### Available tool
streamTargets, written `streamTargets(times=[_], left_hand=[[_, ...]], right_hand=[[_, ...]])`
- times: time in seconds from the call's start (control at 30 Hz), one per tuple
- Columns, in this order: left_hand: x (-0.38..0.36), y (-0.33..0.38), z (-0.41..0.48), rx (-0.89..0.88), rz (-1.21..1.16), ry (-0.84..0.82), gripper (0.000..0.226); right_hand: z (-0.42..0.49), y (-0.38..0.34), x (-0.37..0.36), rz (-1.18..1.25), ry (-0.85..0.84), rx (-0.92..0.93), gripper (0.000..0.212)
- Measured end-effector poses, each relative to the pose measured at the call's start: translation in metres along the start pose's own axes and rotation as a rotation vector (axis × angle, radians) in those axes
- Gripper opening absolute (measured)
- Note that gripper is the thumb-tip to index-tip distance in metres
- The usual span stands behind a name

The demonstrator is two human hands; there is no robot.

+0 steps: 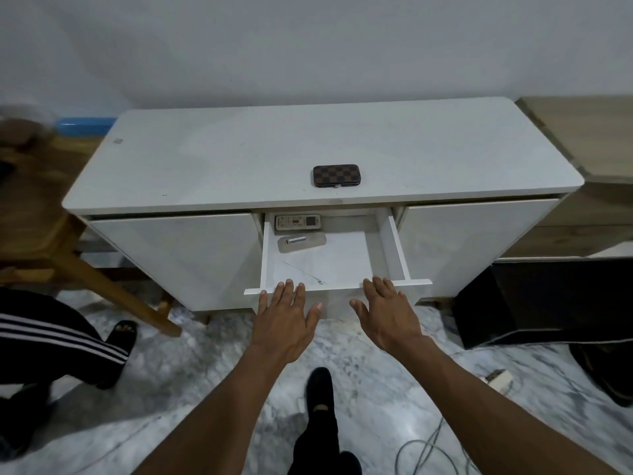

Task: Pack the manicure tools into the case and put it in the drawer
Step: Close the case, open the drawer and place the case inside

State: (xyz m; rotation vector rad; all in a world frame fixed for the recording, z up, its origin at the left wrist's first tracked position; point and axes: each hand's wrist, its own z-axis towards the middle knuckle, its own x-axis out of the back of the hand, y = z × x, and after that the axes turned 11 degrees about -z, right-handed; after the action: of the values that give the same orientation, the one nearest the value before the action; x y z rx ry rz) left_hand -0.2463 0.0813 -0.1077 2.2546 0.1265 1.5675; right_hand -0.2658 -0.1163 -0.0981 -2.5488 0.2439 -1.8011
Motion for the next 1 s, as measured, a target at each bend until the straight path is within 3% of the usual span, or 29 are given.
streamTargets(times=[0.47, 0.7, 1.0], left_hand=[[0.023, 0.006, 0.001, -0.01, 0.024, 0.031, 0.06], [0.071, 0.002, 0.074, -0.064, -0.085, 0.238, 0.062], [0.12, 0.002, 0.178, -0.132, -0.109, 0.251, 0.056]], right_hand=[[0.002, -0.008, 0.031, -0.081, -0.045, -0.03, 0.052], [0.063, -0.021, 0.094, -0.061, 0.103, -0.032, 0.045], [0.167, -0.036, 0.154, -0.02, 0.157, 0.01, 0.04]])
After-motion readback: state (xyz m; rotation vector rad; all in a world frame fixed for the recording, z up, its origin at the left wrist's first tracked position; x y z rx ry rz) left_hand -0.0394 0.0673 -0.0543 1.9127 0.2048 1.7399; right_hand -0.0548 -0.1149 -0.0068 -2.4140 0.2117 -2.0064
